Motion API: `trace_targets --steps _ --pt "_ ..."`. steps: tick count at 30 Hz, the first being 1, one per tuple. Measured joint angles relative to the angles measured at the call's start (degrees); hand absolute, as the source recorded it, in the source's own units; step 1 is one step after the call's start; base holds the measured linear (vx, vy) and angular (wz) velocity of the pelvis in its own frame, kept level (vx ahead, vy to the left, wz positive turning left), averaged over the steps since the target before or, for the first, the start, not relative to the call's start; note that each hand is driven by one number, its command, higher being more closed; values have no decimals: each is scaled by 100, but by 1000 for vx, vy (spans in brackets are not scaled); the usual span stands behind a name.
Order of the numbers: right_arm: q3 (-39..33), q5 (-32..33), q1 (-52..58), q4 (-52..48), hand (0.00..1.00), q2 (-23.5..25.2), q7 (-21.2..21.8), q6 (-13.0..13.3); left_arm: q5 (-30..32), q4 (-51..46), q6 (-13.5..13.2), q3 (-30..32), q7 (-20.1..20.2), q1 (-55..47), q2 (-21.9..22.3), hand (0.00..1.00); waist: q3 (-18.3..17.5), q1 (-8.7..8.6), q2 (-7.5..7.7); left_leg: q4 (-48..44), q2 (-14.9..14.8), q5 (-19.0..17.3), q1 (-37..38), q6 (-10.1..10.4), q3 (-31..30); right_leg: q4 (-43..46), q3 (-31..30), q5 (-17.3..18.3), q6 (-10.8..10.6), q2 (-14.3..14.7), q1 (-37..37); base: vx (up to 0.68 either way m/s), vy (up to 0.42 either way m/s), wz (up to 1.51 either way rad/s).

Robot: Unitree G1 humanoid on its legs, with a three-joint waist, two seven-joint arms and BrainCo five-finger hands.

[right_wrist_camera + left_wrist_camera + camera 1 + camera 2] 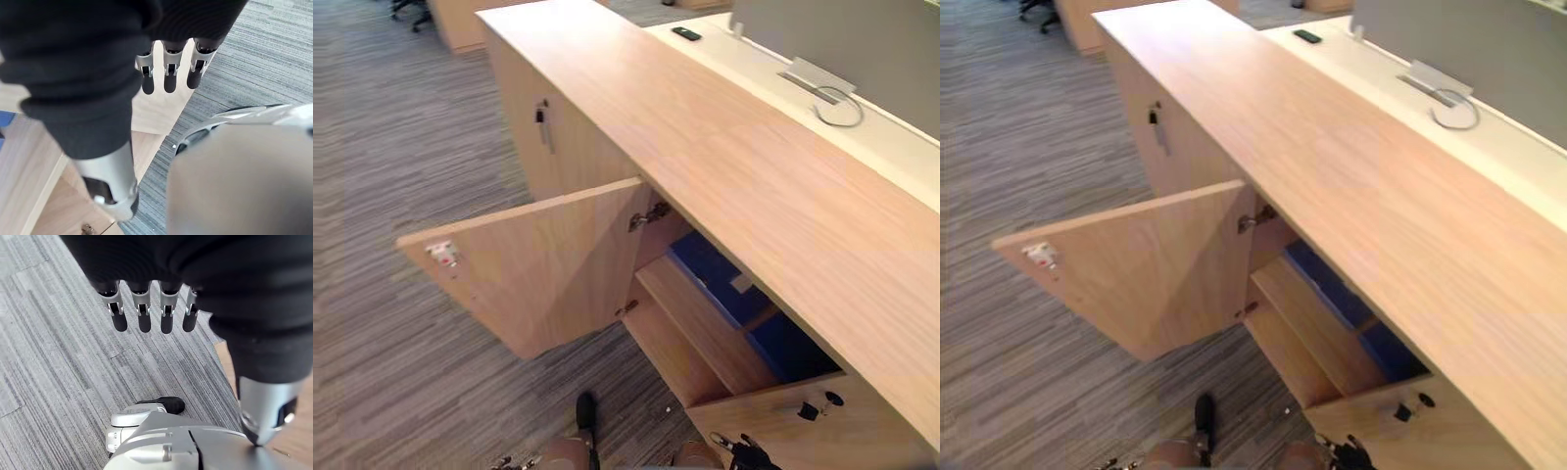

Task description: Walk over to the cabinet, pick up the folder, carry it to the office cabinet, place the folder inside the office cabinet, then close the office cabinet door

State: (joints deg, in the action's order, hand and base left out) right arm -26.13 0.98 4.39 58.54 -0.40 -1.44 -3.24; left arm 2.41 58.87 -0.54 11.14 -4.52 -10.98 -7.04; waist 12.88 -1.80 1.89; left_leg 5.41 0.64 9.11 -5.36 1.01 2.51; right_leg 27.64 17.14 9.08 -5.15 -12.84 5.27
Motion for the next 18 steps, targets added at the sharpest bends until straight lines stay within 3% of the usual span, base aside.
trace_targets --steps 1,2,3,4,8,18 --pt "-20 10 -3 26 0 5 1 0 2 -2 4 98 0 -22 23 0 -28 25 16 -1 1 -137 -126 181 -14 -458 17 51 63 101 121 -143 -57 37" --pt "-19 10 -6 101 0 127 7 9 3 -9 11 272 9 -73 -44 0 -166 72 319 -225 178 -196 -396 153 197 -1236 11 240 293 -24 210 -124 -76 -26" --pt "-14 9 -8 114 0 149 13 24 -12 10 25 447 2 -120 -77 0 -209 221 403 -819 248 -207 -592 26 370 -1606 -27 732 156 -57 238 -100 -76 -38" --pt "-132 51 -57 190 0 104 12 18 -77 143 120 575 -11 -115 78 0 -144 139 227 -463 198 101 -479 -145 265 -1767 -24 593 -118 77 305 -66 -65 -28" --pt "-164 9 203 229 0 60 5 -8 -122 138 114 614 -10 -238 175 0 -258 138 108 3 -60 519 -227 -76 250 -1921 -38 506 28 373 400 -63 -86 0" --pt "85 5 241 240 0 43 -2 8 -258 141 113 547 -10 -213 114 0 -258 160 182 4 -89 574 -233 -29 169 -2037 -1 480 27 455 507 32 -27 3"
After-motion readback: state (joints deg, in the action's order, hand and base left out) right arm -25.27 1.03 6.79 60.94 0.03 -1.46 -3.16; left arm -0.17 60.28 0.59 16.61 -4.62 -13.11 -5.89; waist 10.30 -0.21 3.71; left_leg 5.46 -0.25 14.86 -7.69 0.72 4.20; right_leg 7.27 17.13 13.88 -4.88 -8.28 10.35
